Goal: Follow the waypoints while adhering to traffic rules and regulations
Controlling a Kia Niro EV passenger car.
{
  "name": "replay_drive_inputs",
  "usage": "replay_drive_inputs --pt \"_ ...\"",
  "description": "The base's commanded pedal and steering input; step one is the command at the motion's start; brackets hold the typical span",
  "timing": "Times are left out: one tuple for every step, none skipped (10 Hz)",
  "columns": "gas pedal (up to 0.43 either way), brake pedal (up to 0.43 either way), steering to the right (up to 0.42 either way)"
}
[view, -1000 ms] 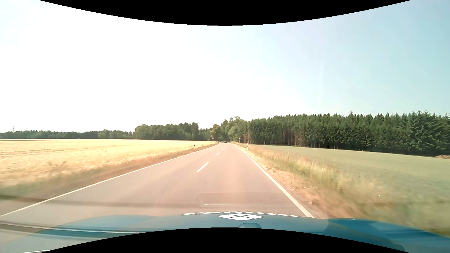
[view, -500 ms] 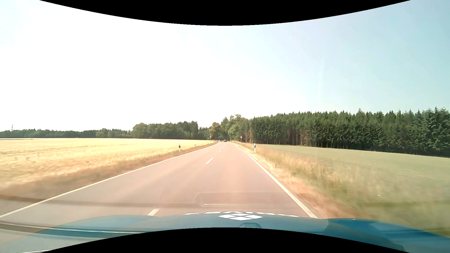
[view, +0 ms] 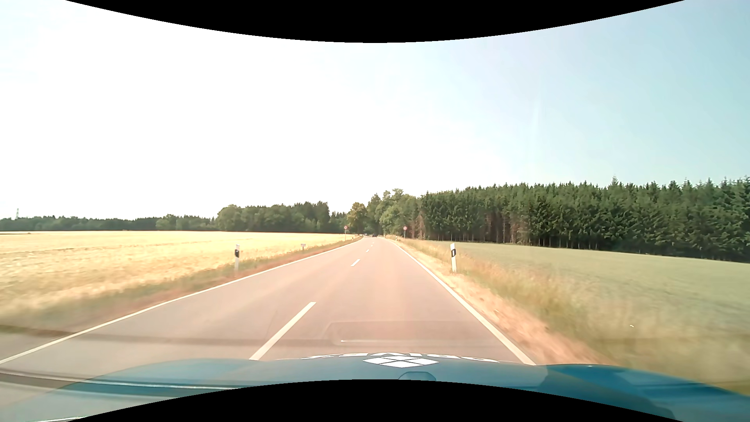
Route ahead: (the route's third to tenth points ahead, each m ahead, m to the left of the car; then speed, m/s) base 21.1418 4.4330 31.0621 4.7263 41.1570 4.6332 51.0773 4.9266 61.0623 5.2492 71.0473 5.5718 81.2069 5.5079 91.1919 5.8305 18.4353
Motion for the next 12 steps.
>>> replay_drive_inputs --pt "0.118 0.000 -0.001" --pt "0.098 0.000 0.000" --pt "0.087 0.000 -0.001" --pt "0.079 0.000 -0.001" --pt "0.079 0.000 -0.001" --pt "0.087 0.000 -0.001" --pt "0.110 0.000 -0.001" --pt "0.110 0.000 -0.001" --pt "0.110 0.000 -0.001" --pt "0.110 0.000 -0.001" --pt "0.110 0.000 -0.001" --pt "0.110 0.000 -0.001"
